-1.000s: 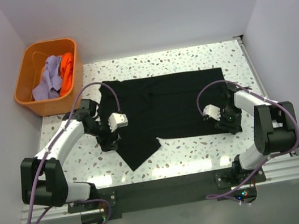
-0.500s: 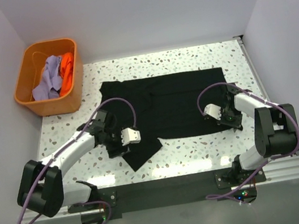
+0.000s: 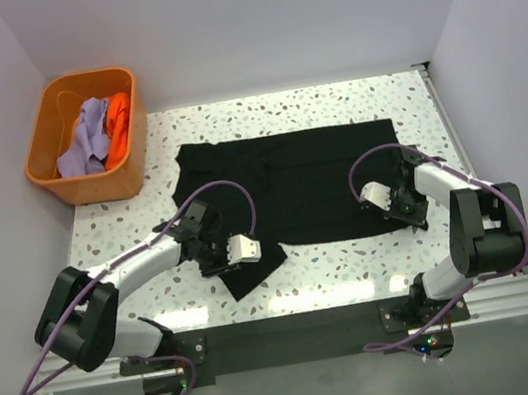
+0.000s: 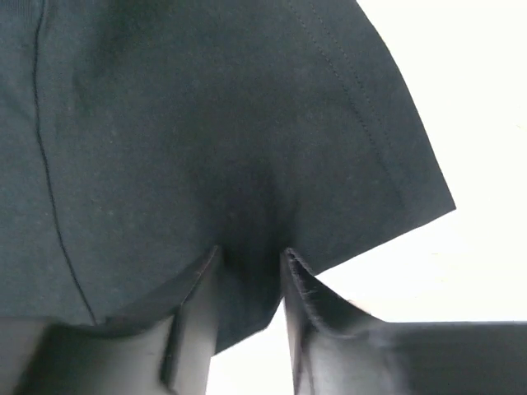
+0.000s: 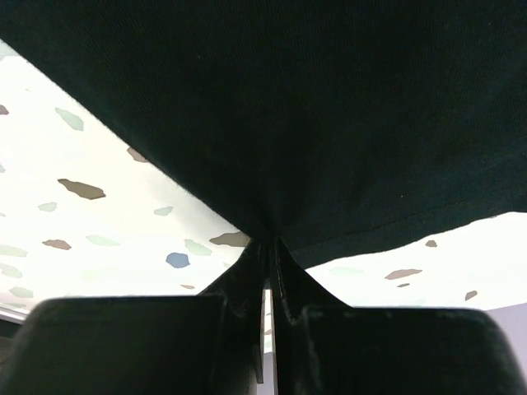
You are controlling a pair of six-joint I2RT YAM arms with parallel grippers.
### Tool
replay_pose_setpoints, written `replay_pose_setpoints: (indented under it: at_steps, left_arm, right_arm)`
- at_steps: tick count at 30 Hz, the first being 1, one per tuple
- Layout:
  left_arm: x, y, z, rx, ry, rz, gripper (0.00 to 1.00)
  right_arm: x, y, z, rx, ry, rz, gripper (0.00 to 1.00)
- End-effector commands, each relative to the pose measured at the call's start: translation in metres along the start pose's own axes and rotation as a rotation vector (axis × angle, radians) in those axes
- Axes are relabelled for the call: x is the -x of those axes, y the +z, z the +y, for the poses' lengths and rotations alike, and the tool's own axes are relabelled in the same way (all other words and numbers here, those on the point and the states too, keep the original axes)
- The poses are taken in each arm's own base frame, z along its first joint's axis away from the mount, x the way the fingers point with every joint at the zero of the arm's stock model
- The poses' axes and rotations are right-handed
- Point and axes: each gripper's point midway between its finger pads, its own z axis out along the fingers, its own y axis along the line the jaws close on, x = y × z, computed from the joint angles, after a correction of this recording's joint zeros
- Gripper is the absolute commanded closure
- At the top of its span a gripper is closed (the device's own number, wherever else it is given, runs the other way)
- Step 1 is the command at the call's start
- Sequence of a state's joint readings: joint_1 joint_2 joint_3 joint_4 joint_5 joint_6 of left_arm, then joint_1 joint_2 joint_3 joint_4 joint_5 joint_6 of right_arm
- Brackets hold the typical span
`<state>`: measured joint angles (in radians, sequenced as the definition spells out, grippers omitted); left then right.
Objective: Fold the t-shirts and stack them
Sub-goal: Fold the tshirt
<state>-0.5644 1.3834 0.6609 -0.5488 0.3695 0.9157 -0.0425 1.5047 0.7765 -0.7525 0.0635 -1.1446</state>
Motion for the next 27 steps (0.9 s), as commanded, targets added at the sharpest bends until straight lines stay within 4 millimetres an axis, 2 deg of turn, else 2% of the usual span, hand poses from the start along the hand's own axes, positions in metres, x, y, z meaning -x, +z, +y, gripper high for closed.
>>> replay_pose_setpoints:
  at_steps: [1,5,6,7,8,11,12,13,14,17,18,19,21,22,24,26,27]
  left_arm:
    - [-0.021,0.007,-0.012,-0.045,-0.002,0.081,0.64]
    - [-0.017,-0.008,-0.026,-0.078,0.0,0.064,0.95]
    - [-0.013,-0.013,-0.025,-0.072,-0.004,0.054,0.99]
    - [-0.006,-0.021,-0.026,-0.062,-0.001,0.022,1.0]
    - [-0.006,-0.028,-0.035,-0.093,-0.011,0.026,1.0]
    - [0.005,-0.053,-0.036,-0.105,-0.053,-0.024,1.0]
    - [0.012,-0.063,-0.027,-0.085,-0.053,-0.044,1.0]
    - [0.011,-0.071,-0.025,-0.09,-0.086,-0.058,1.0]
    - [0.02,-0.083,-0.011,-0.057,-0.08,-0.081,1.0]
    - [0.02,-0.097,0.011,-0.034,-0.105,-0.078,1.0]
    - [0.027,-0.107,0.026,0.003,-0.092,-0.091,1.0]
    - [0.025,-0.107,0.037,0.012,-0.101,-0.081,1.0]
    - [0.033,-0.117,0.06,0.054,-0.093,-0.087,1.0]
    - [0.032,-0.114,0.068,0.048,-0.111,-0.082,1.0]
    - [0.037,-0.12,0.088,0.079,-0.112,-0.089,1.0]
    - [0.033,-0.115,0.104,0.081,-0.125,-0.075,1.0]
    - [0.038,-0.121,0.117,0.106,-0.118,-0.081,1.0]
  right_arm:
    - [0.007,-0.001,0.005,0.037,-0.004,-0.041,1.0]
    - [0.001,-0.012,0.02,0.068,-0.028,-0.038,1.0]
    - [-0.002,-0.015,0.024,0.073,-0.033,-0.036,1.0]
    - [-0.004,-0.018,0.029,0.08,-0.041,-0.033,1.0]
    - [-0.008,-0.023,0.037,0.1,-0.057,-0.025,1.0]
    - [-0.01,-0.04,0.054,0.12,-0.077,-0.061,1.0]
    - [-0.01,-0.047,0.054,0.105,-0.078,-0.072,1.0]
    - [-0.008,-0.052,0.053,0.101,-0.078,-0.083,1.0]
    - [-0.009,-0.055,0.055,0.111,-0.076,-0.083,1.0]
    - [-0.003,-0.06,0.04,0.104,-0.065,-0.095,1.0]
    - [-0.001,-0.06,0.036,0.107,-0.06,-0.099,1.0]
    - [0.003,-0.06,0.026,0.116,-0.053,-0.1,1.0]
    - [0.012,-0.066,0.008,0.099,-0.034,-0.116,1.0]
    - [0.014,-0.061,0.003,0.124,-0.026,-0.109,1.0]
    - [0.022,-0.066,-0.011,0.114,-0.023,-0.121,1.0]
    - [0.024,-0.062,-0.018,0.13,-0.023,-0.113,1.0]
    - [0.026,-0.065,-0.026,0.117,-0.024,-0.113,1.0]
